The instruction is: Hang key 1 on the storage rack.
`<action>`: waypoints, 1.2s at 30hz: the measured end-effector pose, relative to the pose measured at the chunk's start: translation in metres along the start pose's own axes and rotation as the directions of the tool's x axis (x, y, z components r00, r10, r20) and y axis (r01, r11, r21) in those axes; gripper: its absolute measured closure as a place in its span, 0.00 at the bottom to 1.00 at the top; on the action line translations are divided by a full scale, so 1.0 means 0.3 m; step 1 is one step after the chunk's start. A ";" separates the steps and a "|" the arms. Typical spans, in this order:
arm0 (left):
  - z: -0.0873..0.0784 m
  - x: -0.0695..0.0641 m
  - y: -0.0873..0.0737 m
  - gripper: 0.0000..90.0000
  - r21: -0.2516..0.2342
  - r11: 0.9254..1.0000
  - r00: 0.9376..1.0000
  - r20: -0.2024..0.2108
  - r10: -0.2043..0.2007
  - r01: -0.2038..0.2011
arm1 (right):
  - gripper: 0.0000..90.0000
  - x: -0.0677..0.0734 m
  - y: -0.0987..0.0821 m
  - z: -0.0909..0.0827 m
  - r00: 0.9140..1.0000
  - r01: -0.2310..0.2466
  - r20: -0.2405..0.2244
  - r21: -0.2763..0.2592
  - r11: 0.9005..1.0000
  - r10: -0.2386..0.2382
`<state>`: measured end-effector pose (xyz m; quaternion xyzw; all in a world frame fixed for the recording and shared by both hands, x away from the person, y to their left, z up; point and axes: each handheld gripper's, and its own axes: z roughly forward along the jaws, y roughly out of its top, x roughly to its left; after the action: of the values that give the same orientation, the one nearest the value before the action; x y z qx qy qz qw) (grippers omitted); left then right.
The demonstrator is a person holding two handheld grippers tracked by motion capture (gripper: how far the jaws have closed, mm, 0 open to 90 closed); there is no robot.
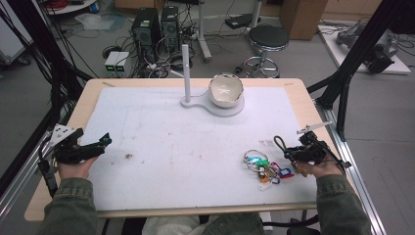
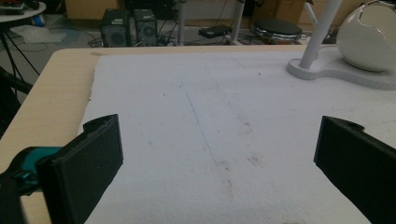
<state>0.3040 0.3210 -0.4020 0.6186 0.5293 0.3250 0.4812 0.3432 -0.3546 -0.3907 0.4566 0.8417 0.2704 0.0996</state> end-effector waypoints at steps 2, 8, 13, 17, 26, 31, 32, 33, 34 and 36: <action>0.000 0.000 0.000 0.02 0.000 1.000 1.000 0.001 0.001 -0.001 | 0.82 0.004 0.008 -0.008 1.000 -0.008 -0.017 -0.016 1.000 0.008; 0.002 -0.001 0.000 0.02 0.001 1.000 1.000 0.002 -0.001 0.001 | 0.82 0.023 0.043 -0.030 1.000 -0.004 -0.024 -0.059 0.998 0.003; 0.003 -0.002 0.000 0.02 0.001 1.000 1.000 0.003 -0.002 0.002 | 0.82 0.035 0.075 -0.046 0.999 0.002 -0.039 -0.104 0.995 -0.006; 0.004 -0.001 0.000 0.02 0.000 1.000 1.000 0.005 -0.003 0.003 | 0.82 0.047 0.106 -0.055 0.999 0.003 -0.050 -0.118 0.993 -0.009; 0.007 -0.002 0.001 0.02 -0.001 1.000 1.000 0.002 -0.003 0.003 | 0.81 0.084 0.191 -0.067 0.997 0.038 -0.060 -0.135 0.990 -0.046; 0.009 -0.002 0.001 0.02 0.001 1.000 1.000 0.005 -0.001 0.001 | 0.81 0.106 0.236 -0.065 0.996 0.049 -0.067 -0.151 0.987 -0.060; 0.009 -0.002 0.001 0.02 0.001 1.000 1.000 0.006 -0.002 0.002 | 0.81 0.111 0.244 -0.064 0.996 0.049 -0.065 -0.156 0.987 -0.060; 0.009 -0.002 0.001 0.02 0.000 1.000 1.000 0.006 -0.001 0.001 | 0.81 0.116 0.251 -0.064 0.996 0.051 -0.069 -0.159 0.986 -0.063; 0.010 -0.002 0.002 0.02 0.000 1.000 1.000 0.006 -0.001 0.001 | 0.81 0.119 0.259 -0.064 0.995 0.055 -0.070 -0.162 0.985 -0.067; 0.010 -0.003 0.002 0.02 0.000 1.000 1.000 0.007 -0.002 0.002 | 0.81 0.128 0.275 -0.064 0.995 0.056 -0.073 -0.171 0.984 -0.070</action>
<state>0.3068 0.3195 -0.4024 0.6193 0.5281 0.3226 0.4833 0.3725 -0.2939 -0.3266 0.4086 0.8331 0.3552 0.1133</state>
